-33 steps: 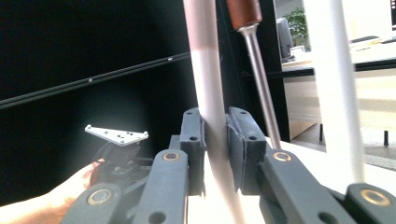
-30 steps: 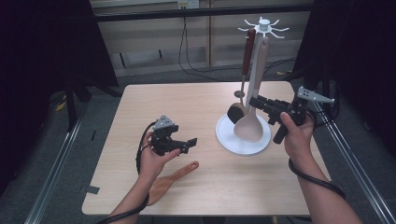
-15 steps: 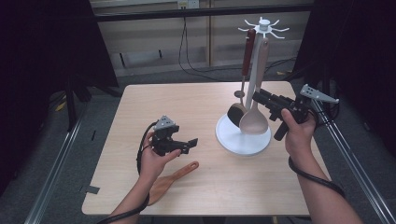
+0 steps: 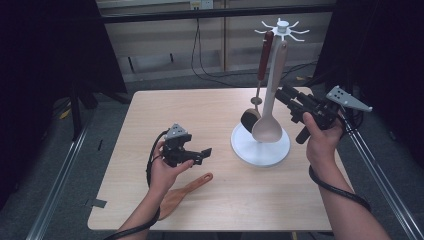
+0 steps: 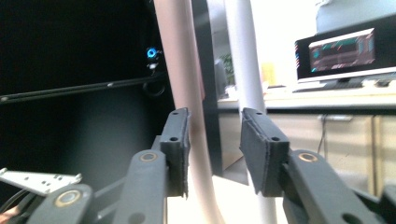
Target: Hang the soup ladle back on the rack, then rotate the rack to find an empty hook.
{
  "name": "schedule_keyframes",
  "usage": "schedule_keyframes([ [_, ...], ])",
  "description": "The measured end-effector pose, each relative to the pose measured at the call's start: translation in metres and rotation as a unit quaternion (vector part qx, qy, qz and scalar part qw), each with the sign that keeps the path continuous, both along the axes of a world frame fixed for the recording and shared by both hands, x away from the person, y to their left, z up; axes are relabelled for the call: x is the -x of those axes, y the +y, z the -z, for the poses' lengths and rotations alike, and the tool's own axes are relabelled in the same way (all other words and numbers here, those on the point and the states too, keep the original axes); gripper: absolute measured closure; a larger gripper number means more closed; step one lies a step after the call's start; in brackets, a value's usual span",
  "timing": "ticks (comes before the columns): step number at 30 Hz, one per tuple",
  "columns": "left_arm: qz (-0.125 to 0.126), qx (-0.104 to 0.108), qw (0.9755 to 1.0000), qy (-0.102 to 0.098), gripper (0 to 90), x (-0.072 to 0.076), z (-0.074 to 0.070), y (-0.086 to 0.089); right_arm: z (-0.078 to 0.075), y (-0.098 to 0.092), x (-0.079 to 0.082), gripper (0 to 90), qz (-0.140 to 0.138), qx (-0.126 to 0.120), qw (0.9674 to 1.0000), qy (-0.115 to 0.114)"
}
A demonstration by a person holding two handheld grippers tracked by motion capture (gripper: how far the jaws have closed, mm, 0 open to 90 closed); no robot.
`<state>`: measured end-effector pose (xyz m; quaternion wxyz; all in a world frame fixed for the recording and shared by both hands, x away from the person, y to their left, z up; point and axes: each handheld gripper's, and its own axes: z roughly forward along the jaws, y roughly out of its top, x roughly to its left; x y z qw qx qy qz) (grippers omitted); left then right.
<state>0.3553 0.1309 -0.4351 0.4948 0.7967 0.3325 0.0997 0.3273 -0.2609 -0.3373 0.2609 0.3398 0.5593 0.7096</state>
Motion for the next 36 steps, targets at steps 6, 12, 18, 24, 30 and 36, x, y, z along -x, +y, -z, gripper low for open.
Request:
schedule_keyframes([
  [6,0.0,-0.001,1.0,-0.001,3.6,0.0,0.001,0.001,-0.009,-0.001,0.001,71.3,0.037,0.002,0.9989,-0.03],
  [12,-0.001,-0.002,1.0,0.0,3.6,0.0,0.001,0.0,-0.015,-0.002,0.002,83.5,0.06,-0.002,0.9964,-0.06],
  [18,-0.002,-0.001,1.0,0.001,3.5,-0.001,0.002,0.001,-0.019,0.0,0.0,87.6,0.076,-0.005,0.9939,-0.08],
  [24,-0.002,-0.004,1.0,0.001,3.6,-0.001,0.003,0.002,-0.025,0.001,-0.002,90.0,0.093,-0.02,0.9909,-0.095],
  [30,-0.006,-0.003,1.0,0.0,3.6,-0.001,0.002,0.005,-0.032,0.004,-0.004,90.0,0.098,-0.027,0.9899,-0.099],
  [36,-0.003,-0.001,1.0,0.0,3.6,-0.001,0.003,0.005,-0.038,0.005,-0.006,90.0,0.107,-0.035,0.9887,-0.098],
])
